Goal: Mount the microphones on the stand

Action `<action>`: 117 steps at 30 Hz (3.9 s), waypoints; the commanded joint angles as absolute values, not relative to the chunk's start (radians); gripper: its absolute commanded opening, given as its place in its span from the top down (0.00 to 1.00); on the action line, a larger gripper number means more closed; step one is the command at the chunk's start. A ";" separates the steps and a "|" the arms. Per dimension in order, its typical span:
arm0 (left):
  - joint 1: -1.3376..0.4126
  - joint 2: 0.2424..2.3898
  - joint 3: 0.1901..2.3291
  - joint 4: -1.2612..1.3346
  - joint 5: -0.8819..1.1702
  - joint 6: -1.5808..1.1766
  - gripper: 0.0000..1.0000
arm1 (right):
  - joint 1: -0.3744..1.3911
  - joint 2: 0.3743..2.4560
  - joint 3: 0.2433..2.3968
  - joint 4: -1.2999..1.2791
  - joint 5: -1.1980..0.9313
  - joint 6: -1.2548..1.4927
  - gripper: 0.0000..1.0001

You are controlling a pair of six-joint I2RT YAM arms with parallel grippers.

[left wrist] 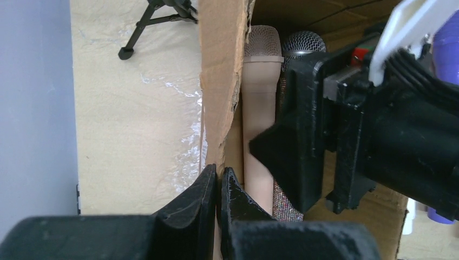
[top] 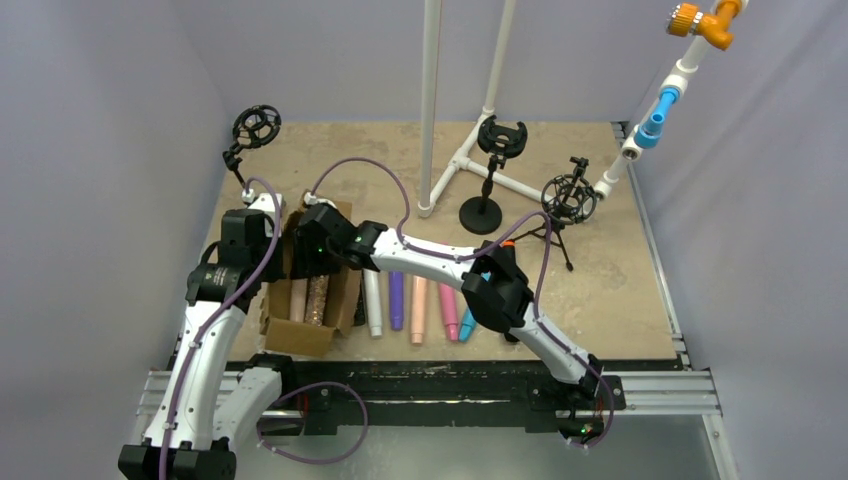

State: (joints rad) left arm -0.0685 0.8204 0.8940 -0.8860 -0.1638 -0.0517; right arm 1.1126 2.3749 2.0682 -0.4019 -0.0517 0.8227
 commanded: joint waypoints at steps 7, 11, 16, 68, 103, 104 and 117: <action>-0.072 0.787 0.943 -0.834 -0.060 -0.093 1.00 | 1.117 2.459 2.235 -0.486 -0.016 0.845 0.48; -0.072 0.773 0.941 -0.830 -0.056 -0.084 1.00 | 1.117 2.504 2.294 -0.584 0.023 0.823 0.48; -0.072 0.775 0.921 -0.814 -0.111 -0.062 1.00 | 1.115 2.424 2.219 -0.548 0.005 0.808 0.46; -0.141 0.798 0.857 -0.746 -0.229 -0.042 1.00 | 1.053 2.228 1.988 -0.154 -0.159 0.897 0.96; -0.141 0.798 0.852 -0.755 -0.272 -0.027 1.00 | 0.888 1.871 1.401 -0.401 0.069 0.758 0.88; -0.141 0.798 0.851 -0.756 -0.272 -0.027 1.00 | 0.888 1.881 1.412 -0.417 0.088 0.758 0.83; -0.141 0.798 0.847 -0.754 -0.251 -0.024 1.00 | 0.905 1.903 1.447 -0.432 0.071 0.773 0.42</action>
State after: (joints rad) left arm -0.1379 0.8112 0.8436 -0.7925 -0.2646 -0.0326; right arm 0.8883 1.9129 1.3972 -0.4114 0.0559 0.7681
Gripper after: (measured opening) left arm 0.030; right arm 0.553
